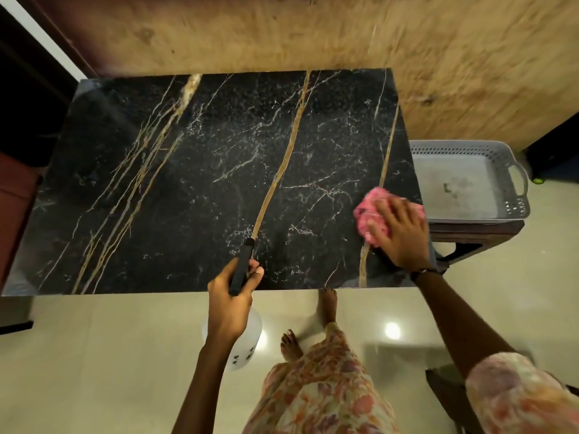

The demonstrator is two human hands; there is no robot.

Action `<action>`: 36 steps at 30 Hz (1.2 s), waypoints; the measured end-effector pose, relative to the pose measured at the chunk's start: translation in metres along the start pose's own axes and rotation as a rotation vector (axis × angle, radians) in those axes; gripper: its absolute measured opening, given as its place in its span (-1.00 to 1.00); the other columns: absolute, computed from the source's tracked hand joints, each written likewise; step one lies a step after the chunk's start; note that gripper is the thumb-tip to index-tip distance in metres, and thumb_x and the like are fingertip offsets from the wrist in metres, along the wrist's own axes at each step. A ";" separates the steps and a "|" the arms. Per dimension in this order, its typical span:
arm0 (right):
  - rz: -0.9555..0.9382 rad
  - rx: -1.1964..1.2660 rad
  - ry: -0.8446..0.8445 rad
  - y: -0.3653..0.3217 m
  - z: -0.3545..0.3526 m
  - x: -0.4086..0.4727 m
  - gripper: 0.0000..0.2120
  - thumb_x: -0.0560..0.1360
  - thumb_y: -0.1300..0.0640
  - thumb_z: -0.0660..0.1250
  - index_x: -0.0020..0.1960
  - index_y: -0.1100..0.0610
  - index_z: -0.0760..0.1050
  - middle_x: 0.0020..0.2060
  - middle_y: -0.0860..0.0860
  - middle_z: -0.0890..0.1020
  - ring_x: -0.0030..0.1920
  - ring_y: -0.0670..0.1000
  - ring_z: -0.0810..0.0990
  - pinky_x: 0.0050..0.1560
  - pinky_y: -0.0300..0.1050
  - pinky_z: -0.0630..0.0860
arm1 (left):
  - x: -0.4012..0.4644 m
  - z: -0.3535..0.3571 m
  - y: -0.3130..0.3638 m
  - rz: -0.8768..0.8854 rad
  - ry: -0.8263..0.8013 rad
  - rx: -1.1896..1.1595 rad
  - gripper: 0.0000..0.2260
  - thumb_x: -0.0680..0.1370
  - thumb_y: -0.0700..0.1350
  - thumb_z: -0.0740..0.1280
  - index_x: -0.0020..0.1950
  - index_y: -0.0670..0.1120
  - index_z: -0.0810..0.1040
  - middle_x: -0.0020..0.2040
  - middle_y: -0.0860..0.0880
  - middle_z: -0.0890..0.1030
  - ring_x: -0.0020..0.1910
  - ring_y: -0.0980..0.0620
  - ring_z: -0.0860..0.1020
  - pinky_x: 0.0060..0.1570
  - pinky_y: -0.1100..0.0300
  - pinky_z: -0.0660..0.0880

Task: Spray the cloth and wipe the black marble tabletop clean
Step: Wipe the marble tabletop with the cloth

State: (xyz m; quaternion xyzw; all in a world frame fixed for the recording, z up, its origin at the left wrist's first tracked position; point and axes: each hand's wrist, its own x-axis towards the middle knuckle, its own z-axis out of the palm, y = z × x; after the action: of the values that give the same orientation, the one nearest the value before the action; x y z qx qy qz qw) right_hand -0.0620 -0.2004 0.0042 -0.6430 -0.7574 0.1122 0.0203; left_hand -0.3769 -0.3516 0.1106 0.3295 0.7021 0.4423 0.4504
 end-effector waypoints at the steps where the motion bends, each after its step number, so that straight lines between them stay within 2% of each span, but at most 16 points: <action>1: 0.072 0.022 0.010 0.012 -0.003 -0.001 -0.34 0.51 -0.38 -0.10 0.48 -0.07 0.24 0.46 0.09 0.32 0.44 0.24 0.25 0.36 0.33 0.21 | -0.001 0.000 0.001 0.000 0.000 -0.005 -0.90 0.48 -0.16 0.37 -0.03 -0.13 0.59 -0.30 -0.10 0.54 -0.54 0.15 0.31 -0.53 0.36 0.29; 4: 0.237 0.070 0.058 0.019 -0.004 -0.018 -0.31 0.50 -0.37 -0.09 0.48 -0.01 0.26 0.45 0.13 0.32 0.43 0.29 0.24 0.35 0.39 0.19 | -0.002 0.000 0.003 -0.006 0.001 -0.028 -0.92 0.48 -0.17 0.36 -0.04 -0.11 0.59 -0.31 -0.08 0.54 -0.54 0.16 0.31 -0.55 0.37 0.29; 7: 0.289 0.062 0.070 -0.012 0.008 -0.048 -0.28 0.52 -0.37 -0.18 0.49 0.03 0.23 0.43 0.19 0.33 0.40 0.34 0.26 0.32 0.43 0.21 | -0.002 0.002 0.004 -0.015 0.004 -0.041 -0.95 0.48 -0.17 0.37 -0.07 -0.08 0.59 -0.34 -0.09 0.52 -0.53 0.11 0.28 -0.56 0.35 0.28; 10: 0.188 0.101 0.044 -0.067 0.020 -0.066 -0.29 0.53 -0.36 -0.20 0.49 0.02 0.24 0.44 0.19 0.33 0.42 0.34 0.26 0.33 0.44 0.19 | -0.001 0.008 0.006 -0.008 -0.011 -0.029 -0.94 0.48 -0.17 0.37 -0.07 -0.12 0.59 -0.34 -0.11 0.50 -0.52 0.07 0.27 -0.57 0.32 0.25; 14: -0.021 0.084 0.012 -0.130 0.034 -0.068 -0.39 0.54 -0.35 -0.08 0.49 -0.10 0.21 0.47 0.08 0.32 0.46 0.24 0.23 0.35 0.38 0.10 | 0.004 0.019 0.008 0.016 -0.051 0.013 -0.96 0.48 -0.16 0.38 -0.09 -0.08 0.59 -0.48 0.05 0.46 -0.54 0.12 0.29 -0.55 0.30 0.26; 17: -0.166 0.062 0.000 -0.127 0.038 -0.082 -0.41 0.55 -0.35 -0.07 0.50 -0.12 0.17 0.48 0.03 0.30 0.48 0.18 0.20 0.36 0.38 0.12 | 0.009 0.029 0.010 0.032 -0.081 0.082 -0.94 0.47 -0.12 0.39 -0.07 -0.06 0.60 -0.44 0.07 0.50 -0.53 0.14 0.38 -0.45 0.25 0.31; 19: -0.170 0.094 0.031 -0.103 0.037 -0.094 -0.42 0.55 -0.34 -0.02 0.50 -0.12 0.18 0.47 0.02 0.31 0.49 0.14 0.19 0.38 0.36 0.15 | 0.012 0.037 0.014 0.028 -0.100 0.085 -0.94 0.47 -0.15 0.39 -0.07 -0.08 0.61 -0.41 0.08 0.52 -0.50 0.14 0.43 -0.38 0.22 0.34; 21: -0.069 0.102 0.068 -0.073 0.033 -0.103 -0.42 0.54 -0.32 0.02 0.48 -0.10 0.22 0.46 0.04 0.33 0.47 0.17 0.22 0.39 0.32 0.19 | 0.014 0.045 0.019 0.025 -0.121 0.087 -0.95 0.48 -0.17 0.38 -0.08 -0.06 0.61 -0.42 0.10 0.52 -0.47 0.09 0.43 -0.38 0.20 0.36; 23: 0.071 0.080 0.075 -0.038 0.028 -0.109 -0.40 0.54 -0.33 -0.02 0.48 -0.06 0.22 0.45 0.09 0.34 0.45 0.22 0.24 0.38 0.30 0.22 | 0.015 0.052 0.025 0.034 -0.144 0.092 -0.94 0.48 -0.17 0.37 -0.08 -0.05 0.60 -0.38 0.08 0.53 -0.43 -0.09 0.43 -0.39 -0.01 0.43; 25: 0.186 0.057 0.068 -0.005 0.019 -0.111 -0.35 0.53 -0.35 -0.08 0.49 -0.02 0.23 0.46 0.13 0.32 0.44 0.25 0.25 0.37 0.29 0.23 | 0.014 0.059 0.031 0.041 -0.175 0.087 -0.93 0.49 -0.16 0.37 -0.05 -0.07 0.60 -0.29 0.00 0.56 -0.39 -0.16 0.43 -0.24 -0.22 0.44; 27: 0.275 0.061 0.080 0.015 0.012 -0.107 -0.35 0.53 -0.33 -0.05 0.49 0.00 0.26 0.46 0.14 0.32 0.43 0.27 0.27 0.34 0.29 0.27 | 0.015 0.064 0.034 0.036 -0.199 0.080 -0.91 0.48 -0.14 0.36 -0.03 -0.06 0.60 -0.19 -0.04 0.59 -0.34 -0.16 0.43 -0.07 -0.38 0.43; 31: 0.471 0.176 0.184 0.005 0.013 -0.105 -0.37 0.51 -0.26 0.07 0.47 0.04 0.27 0.41 0.19 0.36 0.31 0.32 0.38 0.24 0.29 0.39 | 0.017 0.071 0.037 0.046 -0.227 0.096 -0.93 0.47 -0.11 0.37 -0.06 0.02 0.61 -0.19 -0.04 0.61 -0.33 0.03 0.43 -0.02 -0.44 0.40; 32: 0.535 0.209 0.204 0.000 0.015 -0.108 -0.37 0.51 -0.26 0.08 0.48 0.04 0.25 0.39 0.21 0.36 0.27 0.33 0.40 0.20 0.29 0.42 | 0.018 0.072 0.038 0.046 -0.227 0.094 -0.93 0.48 -0.12 0.37 -0.07 0.02 0.61 -0.20 -0.04 0.60 -0.33 -0.02 0.44 -0.02 -0.45 0.40; 34: 0.632 0.237 0.209 -0.006 0.016 -0.111 -0.36 0.51 -0.27 0.07 0.48 0.05 0.22 0.35 0.25 0.38 0.19 0.36 0.43 0.10 0.28 0.49 | 0.020 0.074 0.041 0.049 -0.229 0.087 -0.93 0.48 -0.13 0.37 -0.07 0.02 0.60 -0.21 -0.05 0.60 -0.30 -0.24 0.44 0.00 -0.45 0.39; 35: 0.655 0.224 0.200 -0.006 0.015 -0.110 -0.35 0.50 -0.28 0.05 0.47 0.06 0.22 0.32 0.26 0.40 0.15 0.37 0.45 0.04 0.27 0.51 | 0.021 0.075 0.043 0.054 -0.233 0.086 -0.93 0.48 -0.14 0.37 -0.07 0.01 0.60 -0.22 -0.04 0.60 -0.29 -0.28 0.43 0.00 -0.45 0.40; 36: 0.670 0.205 0.191 -0.005 0.012 -0.106 -0.34 0.50 -0.29 0.02 0.47 0.06 0.23 0.28 0.27 0.42 0.11 0.36 0.47 -0.01 0.26 0.52 | 0.022 0.076 0.044 0.060 -0.238 0.087 -0.93 0.48 -0.14 0.37 -0.07 0.02 0.60 -0.22 -0.04 0.60 -0.32 -0.22 0.45 -0.01 -0.43 0.41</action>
State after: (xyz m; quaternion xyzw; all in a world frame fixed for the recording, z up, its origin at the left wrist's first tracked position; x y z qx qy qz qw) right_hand -0.0505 -0.3061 0.0056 -0.8577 -0.4840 0.1275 0.1175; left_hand -0.3121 -0.2905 0.1284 0.4197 0.6520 0.3824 0.5025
